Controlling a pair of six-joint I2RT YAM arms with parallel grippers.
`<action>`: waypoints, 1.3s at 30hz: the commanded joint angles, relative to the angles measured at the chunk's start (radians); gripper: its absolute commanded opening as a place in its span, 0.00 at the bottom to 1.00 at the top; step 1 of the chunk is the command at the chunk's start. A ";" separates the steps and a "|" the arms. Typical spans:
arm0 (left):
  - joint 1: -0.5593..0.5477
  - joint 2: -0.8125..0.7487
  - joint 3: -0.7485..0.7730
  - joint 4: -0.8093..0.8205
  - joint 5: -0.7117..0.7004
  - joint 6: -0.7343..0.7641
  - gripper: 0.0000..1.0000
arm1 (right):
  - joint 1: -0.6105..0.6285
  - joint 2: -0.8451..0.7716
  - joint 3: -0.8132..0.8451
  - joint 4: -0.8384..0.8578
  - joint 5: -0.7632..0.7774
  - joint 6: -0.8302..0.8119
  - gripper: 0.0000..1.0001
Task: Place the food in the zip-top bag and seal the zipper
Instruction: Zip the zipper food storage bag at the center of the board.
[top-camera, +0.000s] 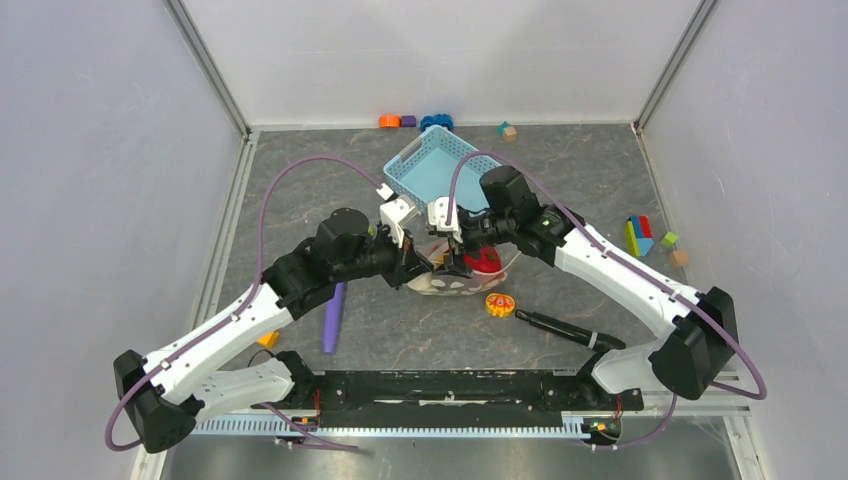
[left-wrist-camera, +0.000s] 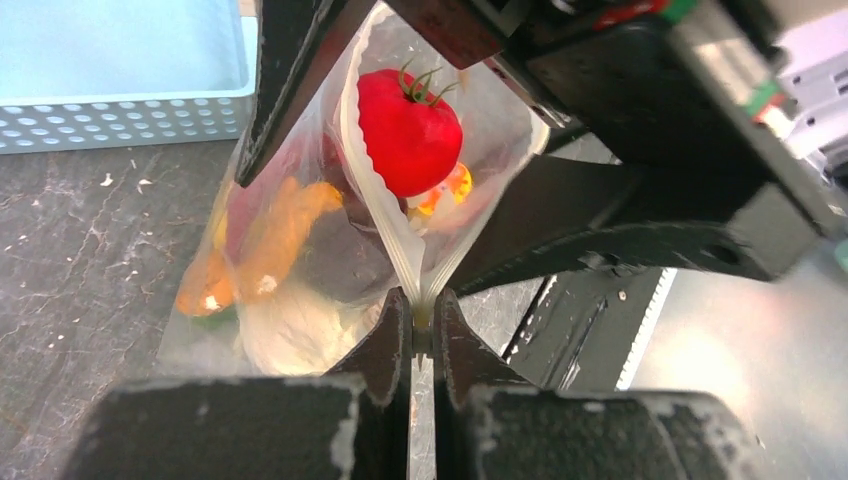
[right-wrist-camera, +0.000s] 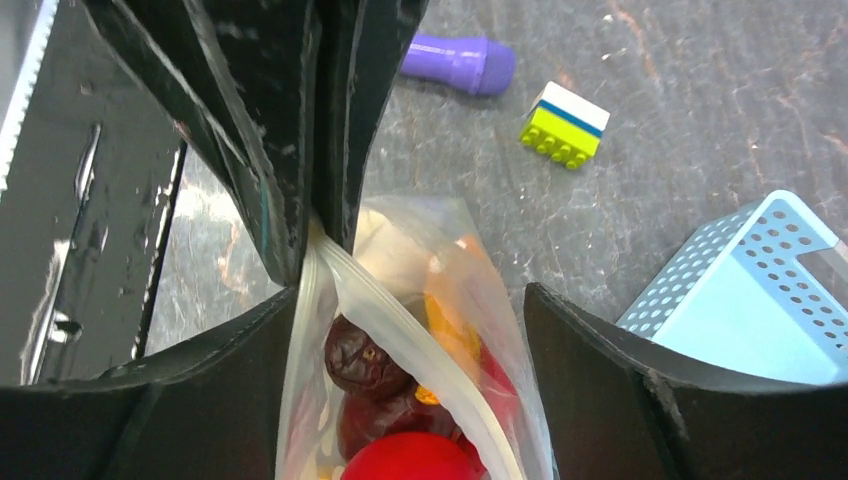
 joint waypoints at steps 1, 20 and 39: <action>0.003 -0.032 0.036 -0.005 0.123 0.110 0.02 | 0.004 0.021 -0.003 -0.121 -0.003 -0.186 0.78; 0.009 -0.203 -0.168 0.140 -0.184 0.089 1.00 | 0.000 -0.030 -0.039 -0.023 -0.002 -0.057 0.00; 0.103 -0.165 -0.316 0.445 0.052 0.074 0.54 | -0.010 -0.023 -0.028 -0.007 -0.044 0.039 0.00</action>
